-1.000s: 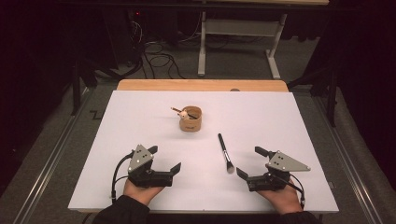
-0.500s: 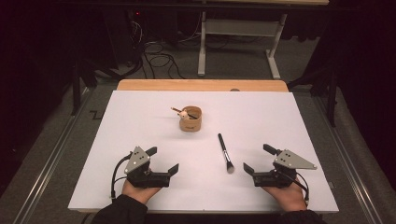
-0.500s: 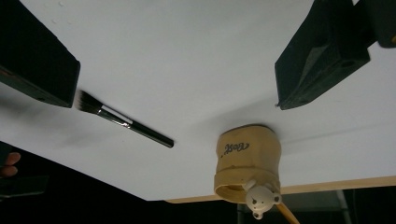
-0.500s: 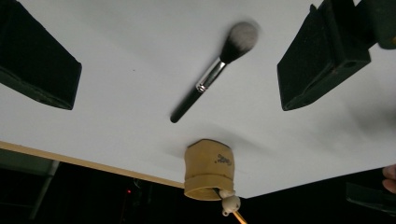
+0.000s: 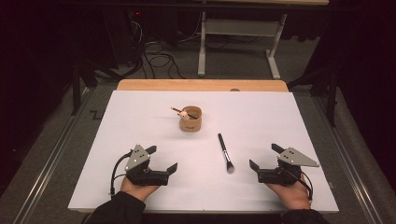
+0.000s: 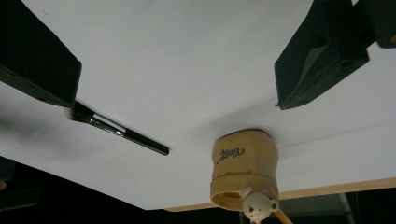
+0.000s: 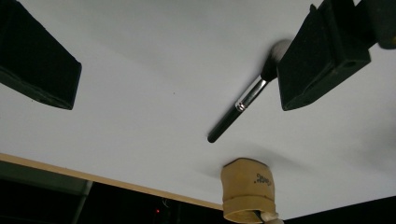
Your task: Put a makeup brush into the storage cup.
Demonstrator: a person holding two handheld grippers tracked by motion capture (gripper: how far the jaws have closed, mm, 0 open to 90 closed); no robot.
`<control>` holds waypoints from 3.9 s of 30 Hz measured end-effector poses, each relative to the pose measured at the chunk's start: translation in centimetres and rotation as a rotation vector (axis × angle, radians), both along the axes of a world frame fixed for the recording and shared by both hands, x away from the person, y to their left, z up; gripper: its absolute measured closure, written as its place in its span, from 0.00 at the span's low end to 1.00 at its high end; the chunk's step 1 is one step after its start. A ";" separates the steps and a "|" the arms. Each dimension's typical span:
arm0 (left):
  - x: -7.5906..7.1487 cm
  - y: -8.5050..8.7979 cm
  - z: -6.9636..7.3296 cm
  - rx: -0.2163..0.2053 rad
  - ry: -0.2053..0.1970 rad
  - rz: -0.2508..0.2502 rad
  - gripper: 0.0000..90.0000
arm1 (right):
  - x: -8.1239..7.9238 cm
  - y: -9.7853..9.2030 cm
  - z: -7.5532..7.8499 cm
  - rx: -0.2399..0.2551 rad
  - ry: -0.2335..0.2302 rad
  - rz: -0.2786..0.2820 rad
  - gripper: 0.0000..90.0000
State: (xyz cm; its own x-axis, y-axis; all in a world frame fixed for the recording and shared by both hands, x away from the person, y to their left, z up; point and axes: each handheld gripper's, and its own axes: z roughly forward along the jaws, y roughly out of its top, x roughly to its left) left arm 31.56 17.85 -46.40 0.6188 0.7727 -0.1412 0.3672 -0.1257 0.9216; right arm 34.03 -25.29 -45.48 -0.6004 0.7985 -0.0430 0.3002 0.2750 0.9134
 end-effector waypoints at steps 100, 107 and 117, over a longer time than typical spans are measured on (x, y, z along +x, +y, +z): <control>-0.5 0.1 0.1 0.014 0.006 -0.081 0.02 | 5.7 10.0 3.1 -0.539 0.699 0.163 0.24; -0.5 0.1 0.2 0.008 0.006 -0.078 0.02 | 6.8 11.1 2.9 -0.537 0.723 0.163 0.33; -0.5 0.1 0.2 0.003 0.008 -0.090 0.02 | 7.9 12.2 1.7 -0.548 0.730 0.152 0.46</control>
